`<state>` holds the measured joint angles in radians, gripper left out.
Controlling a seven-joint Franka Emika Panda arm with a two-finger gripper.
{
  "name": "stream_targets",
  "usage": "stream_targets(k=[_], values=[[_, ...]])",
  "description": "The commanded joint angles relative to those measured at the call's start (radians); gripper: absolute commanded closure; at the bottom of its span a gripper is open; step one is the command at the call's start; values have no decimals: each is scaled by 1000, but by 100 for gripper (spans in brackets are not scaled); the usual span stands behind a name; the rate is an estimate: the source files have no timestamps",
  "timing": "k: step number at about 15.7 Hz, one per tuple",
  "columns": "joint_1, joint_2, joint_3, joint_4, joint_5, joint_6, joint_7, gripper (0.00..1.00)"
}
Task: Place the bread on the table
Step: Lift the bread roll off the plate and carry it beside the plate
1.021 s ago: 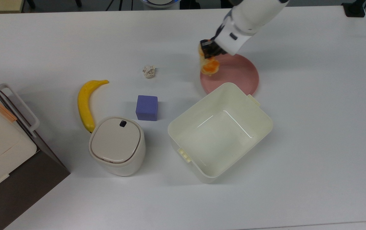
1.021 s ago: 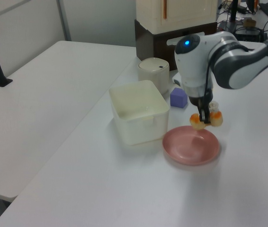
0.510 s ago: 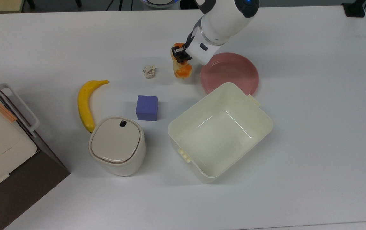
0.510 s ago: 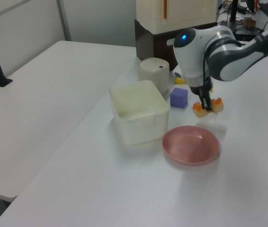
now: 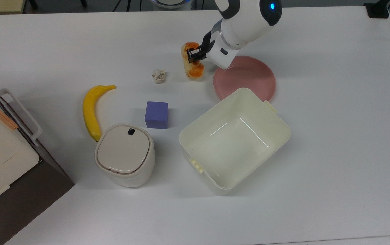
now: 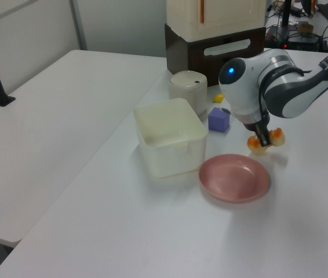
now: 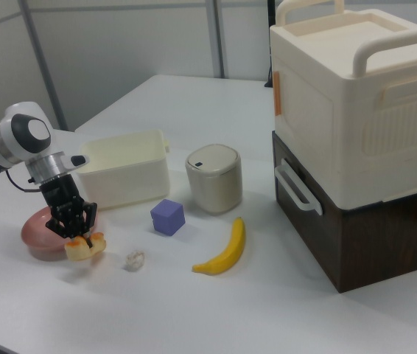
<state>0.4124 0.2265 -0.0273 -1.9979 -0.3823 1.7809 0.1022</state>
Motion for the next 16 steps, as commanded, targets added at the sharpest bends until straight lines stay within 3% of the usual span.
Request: stream_targets(k=[1,2,3,7,12,16], values=[[12,-38,-6,-21,-20,-47,-44,68],[11,-38,-6,-18,-20,-64,-55,45],[12,-39,-6,-16,-20,-73,-62,33],[9,-39,-6,-13,-26,-75,-65,4],[-1,-39,-8,11,-35,-75,-67,0],[-50,-39,-20,99,-3,-77,-64,0]])
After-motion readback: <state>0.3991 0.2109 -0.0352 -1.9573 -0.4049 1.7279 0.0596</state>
